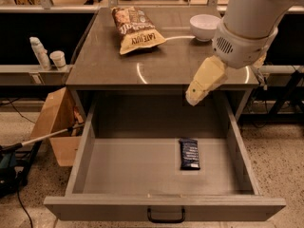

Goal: Pick rxbar chocolate from top drawer and place on counter

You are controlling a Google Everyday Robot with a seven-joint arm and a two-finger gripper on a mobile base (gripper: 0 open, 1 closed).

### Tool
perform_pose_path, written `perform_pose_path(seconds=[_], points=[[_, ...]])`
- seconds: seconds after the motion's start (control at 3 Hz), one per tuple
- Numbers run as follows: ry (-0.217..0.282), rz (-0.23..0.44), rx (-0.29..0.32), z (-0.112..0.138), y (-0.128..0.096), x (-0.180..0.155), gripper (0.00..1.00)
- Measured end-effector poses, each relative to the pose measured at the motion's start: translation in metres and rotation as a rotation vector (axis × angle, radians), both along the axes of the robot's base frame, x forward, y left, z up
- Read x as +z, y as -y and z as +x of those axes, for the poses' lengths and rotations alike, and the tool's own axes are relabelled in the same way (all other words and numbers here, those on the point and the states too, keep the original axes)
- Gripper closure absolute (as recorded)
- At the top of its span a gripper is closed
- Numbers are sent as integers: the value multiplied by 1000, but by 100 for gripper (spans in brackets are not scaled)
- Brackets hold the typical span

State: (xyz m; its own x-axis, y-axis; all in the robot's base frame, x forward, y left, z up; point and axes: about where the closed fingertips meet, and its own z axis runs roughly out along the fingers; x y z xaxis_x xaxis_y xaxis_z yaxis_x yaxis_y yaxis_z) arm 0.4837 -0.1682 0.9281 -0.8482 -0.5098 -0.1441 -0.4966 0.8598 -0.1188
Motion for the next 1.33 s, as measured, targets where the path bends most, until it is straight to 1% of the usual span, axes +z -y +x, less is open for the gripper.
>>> perform_pose_path(seconds=[0.33, 0.67, 1.0, 1.33], points=[[-8, -10, -77, 6, -4, -16, 0], [-56, 5, -114, 11, -5, -38, 0], [-116, 11, -123, 13, -6, -59, 0], [-116, 12, -123, 13, -6, -59, 0]])
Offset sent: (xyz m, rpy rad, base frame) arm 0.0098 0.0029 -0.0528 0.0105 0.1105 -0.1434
